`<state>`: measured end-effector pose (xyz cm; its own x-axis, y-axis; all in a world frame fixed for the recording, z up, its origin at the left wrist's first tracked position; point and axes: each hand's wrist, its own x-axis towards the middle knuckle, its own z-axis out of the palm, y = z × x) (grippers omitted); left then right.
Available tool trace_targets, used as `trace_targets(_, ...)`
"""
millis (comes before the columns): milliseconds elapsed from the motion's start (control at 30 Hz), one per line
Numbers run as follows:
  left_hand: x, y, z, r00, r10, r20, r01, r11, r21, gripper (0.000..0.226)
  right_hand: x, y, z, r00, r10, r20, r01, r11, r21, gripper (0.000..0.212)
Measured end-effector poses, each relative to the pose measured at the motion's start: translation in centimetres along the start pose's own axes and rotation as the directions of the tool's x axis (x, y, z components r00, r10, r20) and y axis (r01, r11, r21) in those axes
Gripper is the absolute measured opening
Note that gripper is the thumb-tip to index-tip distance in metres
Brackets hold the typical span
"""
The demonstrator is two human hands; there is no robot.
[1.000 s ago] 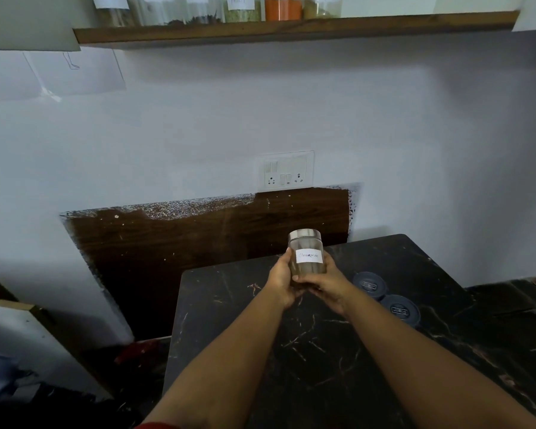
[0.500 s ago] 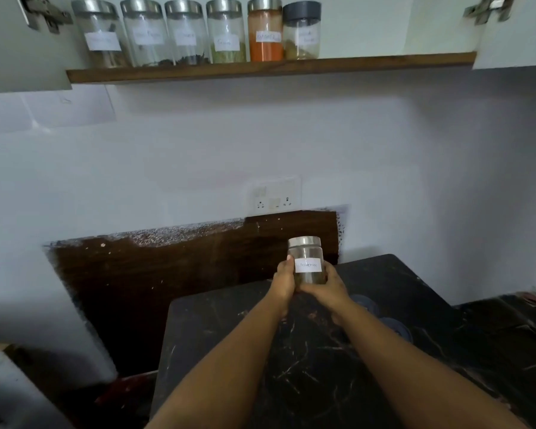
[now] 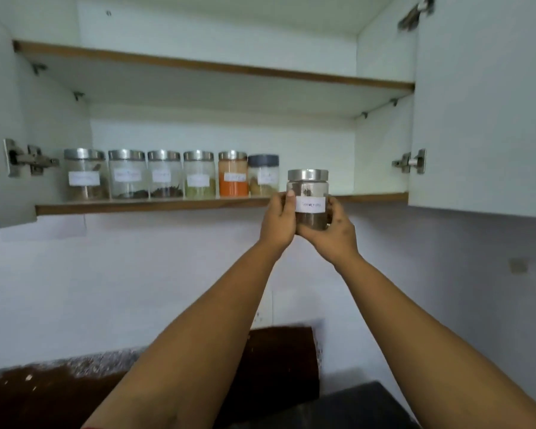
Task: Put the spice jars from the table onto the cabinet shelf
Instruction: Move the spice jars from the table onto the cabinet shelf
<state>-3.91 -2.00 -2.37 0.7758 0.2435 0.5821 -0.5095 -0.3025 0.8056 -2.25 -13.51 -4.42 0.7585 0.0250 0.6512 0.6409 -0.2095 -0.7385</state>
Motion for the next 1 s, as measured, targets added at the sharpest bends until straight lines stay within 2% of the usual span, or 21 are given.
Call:
trace_targets(67, 2.6, 1.8, -0.5, 0.992, 0.107, 0.059, -0.117, 0.975, 0.187, 0.045, 3.6, -1.1, -0.9, 1.0, -0.023, -0.015, 0.023, 1.0, -0.013, 0.087)
trace_targets(100, 3.6, 2.4, -1.0, 0.986, 0.149, 0.078, -0.168, 0.903, 0.395, 0.049, 4.9, -1.5, -1.3, 0.999, -0.041, -0.014, 0.04, 0.998, -0.054, 0.091)
trace_targets(133, 4.3, 2.1, -1.6, 0.98, 0.184, 0.069, -0.187, 0.762, 0.62, 0.052, 5.5, -1.7, -1.5, 0.999, -0.049, -0.012, 0.047, 0.993, -0.108, 0.096)
trace_targets(167, 4.8, 1.9, -2.4, 0.984, 0.179, 0.025, -0.126, 0.575, 0.809, 0.053, 6.7, -1.2, -1.6, 1.0, -0.028, -0.01, 0.026, 0.987, -0.156, 0.099)
trace_targets(200, 5.4, 1.1, -3.3, 0.983, 0.181, -0.011, -0.07, 0.434, 0.898, 0.052, 7.7, -1.0, -1.4, 1.0, -0.011, 0.002, 0.012, 0.976, -0.217, 0.1)
trace_targets(233, 5.6, 0.7, -4.2, 0.992, 0.121, -0.027, -0.018, 0.36, 0.933, 0.051, 8.5, -0.9, -1.1, 0.999, 0.02, 0.028, -0.011, 0.957, -0.291, 0.098)
trace_targets(267, 5.4, -0.9, -4.8, 0.996, 0.082, -0.046, 0.015, 0.343, 0.939, 0.052, 8.8, 0.2, -1.0, 0.997, 0.064, 0.049, -0.041, 0.93, -0.366, 0.093)
trace_targets(300, 11.4, -2.4, -3.5, 0.992, 0.097, -0.079, 0.049, 0.287, 0.957, 0.054, 15.8, 2.1, 0.2, 0.995, 0.083, 0.06, -0.05, 0.902, -0.429, 0.089)
trace_targets(367, 12.7, -3.3, -4.4, 0.993, 0.005, -0.117, 0.112, 0.253, 0.961, 0.056, 18.2, 2.6, 1.1, 0.969, 0.213, 0.128, -0.123, 0.858, -0.499, 0.082)
trace_targets(500, 11.7, -3.4, -4.8, 0.999, 0.049, 0.009, -0.018, 0.197, 0.98, 0.054, 19.9, 1.8, 2.1, 0.938, 0.285, 0.197, -0.136, 0.826, -0.548, 0.075)
trace_targets(633, 12.3, -3.8, -5.0, 0.998, 0.067, -0.013, 0.001, 0.174, 0.985, 0.052, 22.6, 2.6, 3.8, 0.893, 0.379, 0.244, -0.187, 0.804, -0.565, 0.086)
trace_targets(800, 12.4, -4.2, -5.1, 0.995, 0.103, -0.014, -0.004, 0.167, 0.986, 0.05, 23.4, 4.1, 4.5, 0.904, 0.359, 0.232, -0.182, 0.815, -0.55, 0.087)
trace_targets(1000, 12.4, -4.1, -5.2, 0.998, 0.06, 0.0, -0.009, 0.157, 0.988, 0.051, 23.2, 4.5, 4.7, 0.913, 0.336, 0.23, -0.168, 0.825, -0.539, 0.087)
